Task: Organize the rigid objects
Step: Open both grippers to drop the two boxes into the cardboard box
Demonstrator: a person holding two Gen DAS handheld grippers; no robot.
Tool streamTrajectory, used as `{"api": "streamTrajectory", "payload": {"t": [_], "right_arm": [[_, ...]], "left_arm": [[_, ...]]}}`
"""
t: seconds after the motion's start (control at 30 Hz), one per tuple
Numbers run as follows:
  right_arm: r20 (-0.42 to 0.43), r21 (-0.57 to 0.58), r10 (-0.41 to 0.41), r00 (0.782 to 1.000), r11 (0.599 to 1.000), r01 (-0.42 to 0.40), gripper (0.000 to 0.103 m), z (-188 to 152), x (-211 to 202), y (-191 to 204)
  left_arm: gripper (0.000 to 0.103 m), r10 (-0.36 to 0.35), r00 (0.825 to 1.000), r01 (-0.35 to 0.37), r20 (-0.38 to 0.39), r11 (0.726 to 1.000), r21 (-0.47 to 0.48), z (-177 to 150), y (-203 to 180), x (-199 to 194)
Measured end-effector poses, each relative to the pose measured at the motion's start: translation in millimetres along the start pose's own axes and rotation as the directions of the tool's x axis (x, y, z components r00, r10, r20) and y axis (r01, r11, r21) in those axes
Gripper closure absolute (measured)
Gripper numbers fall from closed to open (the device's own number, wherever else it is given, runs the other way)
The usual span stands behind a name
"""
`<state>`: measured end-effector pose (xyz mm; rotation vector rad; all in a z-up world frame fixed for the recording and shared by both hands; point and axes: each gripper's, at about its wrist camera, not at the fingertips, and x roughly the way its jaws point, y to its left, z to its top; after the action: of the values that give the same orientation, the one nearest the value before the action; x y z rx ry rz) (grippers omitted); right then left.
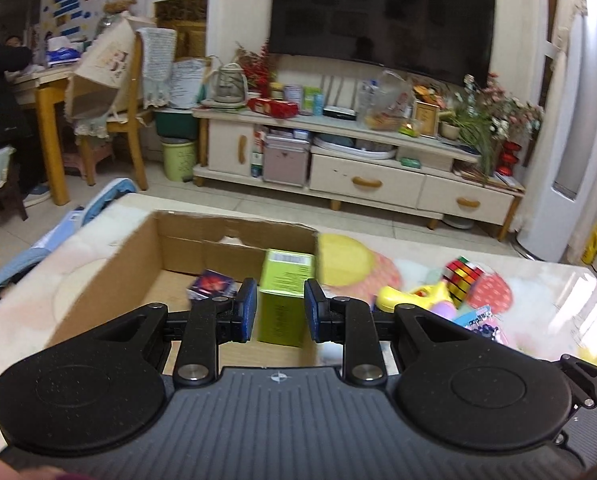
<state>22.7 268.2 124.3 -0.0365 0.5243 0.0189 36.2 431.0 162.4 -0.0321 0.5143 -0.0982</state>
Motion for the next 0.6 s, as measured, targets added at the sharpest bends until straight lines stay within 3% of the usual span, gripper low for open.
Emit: {"api": "streamTrajectory", "payload": {"t": [0.33,0.6], "right_arm": [[0.042,-0.077,0.105,0.994,0.992,-0.101,0.059,31,23,52],[0.036,-0.128,0.168,0.985,0.978,-0.162,0.059,40,49,89]], "left_arm": [[0.074,0.058,0.997,-0.064,-0.049,0.990,-0.126,10,59,15],[0.074,0.088,0.992,-0.104,-0.093,0.978,-0.181,13,84,27]]}}
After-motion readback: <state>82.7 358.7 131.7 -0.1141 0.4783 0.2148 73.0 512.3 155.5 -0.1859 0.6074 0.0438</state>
